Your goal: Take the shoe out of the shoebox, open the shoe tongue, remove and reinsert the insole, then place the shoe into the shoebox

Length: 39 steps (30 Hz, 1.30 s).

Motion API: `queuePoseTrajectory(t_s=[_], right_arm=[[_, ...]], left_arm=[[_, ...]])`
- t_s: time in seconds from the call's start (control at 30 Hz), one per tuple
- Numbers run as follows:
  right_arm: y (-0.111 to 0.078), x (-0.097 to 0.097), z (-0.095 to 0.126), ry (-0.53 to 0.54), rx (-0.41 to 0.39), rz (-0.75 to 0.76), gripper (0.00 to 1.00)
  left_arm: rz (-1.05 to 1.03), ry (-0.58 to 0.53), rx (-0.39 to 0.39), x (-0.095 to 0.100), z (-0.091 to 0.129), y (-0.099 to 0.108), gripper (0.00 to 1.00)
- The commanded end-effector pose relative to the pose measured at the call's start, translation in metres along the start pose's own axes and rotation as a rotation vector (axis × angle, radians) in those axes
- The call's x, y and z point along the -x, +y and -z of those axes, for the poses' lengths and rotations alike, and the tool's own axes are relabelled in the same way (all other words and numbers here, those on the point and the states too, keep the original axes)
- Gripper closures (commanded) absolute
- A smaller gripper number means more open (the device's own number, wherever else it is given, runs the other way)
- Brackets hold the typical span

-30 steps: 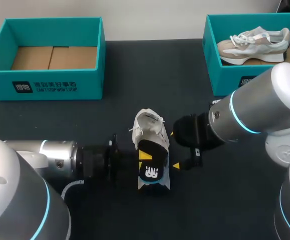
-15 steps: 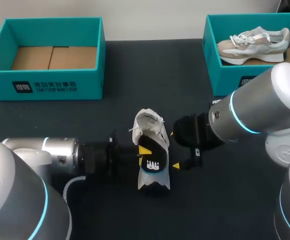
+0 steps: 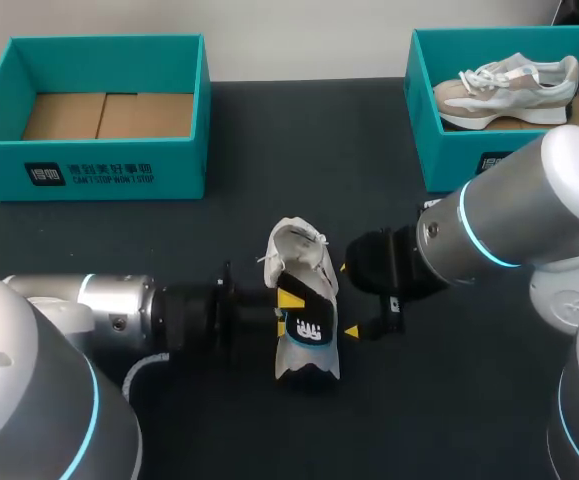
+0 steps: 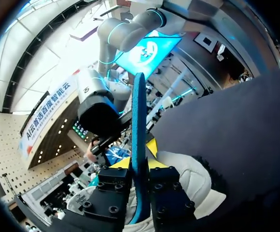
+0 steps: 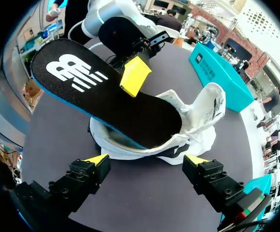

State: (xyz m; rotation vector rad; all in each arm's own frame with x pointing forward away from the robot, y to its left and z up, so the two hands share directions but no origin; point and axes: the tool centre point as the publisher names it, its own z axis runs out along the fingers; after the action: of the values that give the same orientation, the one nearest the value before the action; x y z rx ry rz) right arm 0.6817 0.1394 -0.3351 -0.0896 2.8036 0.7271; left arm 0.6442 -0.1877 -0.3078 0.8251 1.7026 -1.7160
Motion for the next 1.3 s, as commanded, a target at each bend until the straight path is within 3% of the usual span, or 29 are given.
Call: queuePoseTrajectory(t_s=[0.03,0.27,0.67,0.87,0.93,0.97,1.3], right_arm=[[-0.001,-0.001,0.0,-0.001,0.002,0.0,0.0],[-0.001,-0.001,0.0,-0.001,0.002,0.0,0.0],[-0.001,-0.001,0.0,-0.001,0.002,0.0,0.0],[-0.001,-0.001,0.0,-0.001,0.002,0.0,0.0],[-0.001,-0.001,0.0,-0.001,0.002,0.0,0.0],[-0.001,-0.001,0.0,-0.001,0.002,0.0,0.0],[-0.001,-0.001,0.0,-0.001,0.002,0.0,0.0]], left_arm=[[0.005,0.011,0.001,-0.007,-0.005,0.003,1.0],[-0.035,0.035,0.008,-0.017,-0.012,0.024,1.0],[-0.072,0.047,0.066,-0.013,-0.001,0.043,1.0],[-0.064,0.042,0.079,-0.01,0.0,0.037,1.0],[-0.079,0.039,0.078,-0.006,0.001,0.03,0.68],[-0.085,0.037,0.077,-0.005,0.001,0.027,0.62],[-0.084,0.049,0.066,-0.001,0.002,0.001,0.64]])
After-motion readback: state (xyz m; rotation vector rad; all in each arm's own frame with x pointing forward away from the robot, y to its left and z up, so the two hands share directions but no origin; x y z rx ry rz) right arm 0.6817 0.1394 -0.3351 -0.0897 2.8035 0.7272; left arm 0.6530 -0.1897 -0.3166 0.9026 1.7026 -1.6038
